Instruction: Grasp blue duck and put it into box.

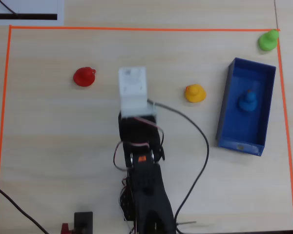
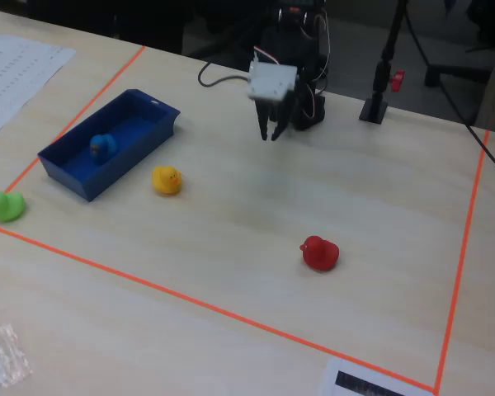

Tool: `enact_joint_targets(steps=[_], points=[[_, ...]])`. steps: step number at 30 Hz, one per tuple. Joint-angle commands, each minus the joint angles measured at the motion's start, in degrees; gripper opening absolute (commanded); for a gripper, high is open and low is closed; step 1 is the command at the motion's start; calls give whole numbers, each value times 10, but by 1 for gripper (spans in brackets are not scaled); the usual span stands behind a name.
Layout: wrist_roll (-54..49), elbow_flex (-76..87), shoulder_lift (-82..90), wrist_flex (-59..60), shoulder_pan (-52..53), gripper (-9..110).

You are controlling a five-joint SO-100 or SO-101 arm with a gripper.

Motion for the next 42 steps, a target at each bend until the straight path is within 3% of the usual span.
enact_joint_targets(steps=[1,7,16,19,42], points=[[-21,269,187,40,-4,0],[-46,272,243,210,-2,0],[-46,272,249,213,24,0],[-45,272,249,213,25,11],[-44,272,250,213,25,11]])
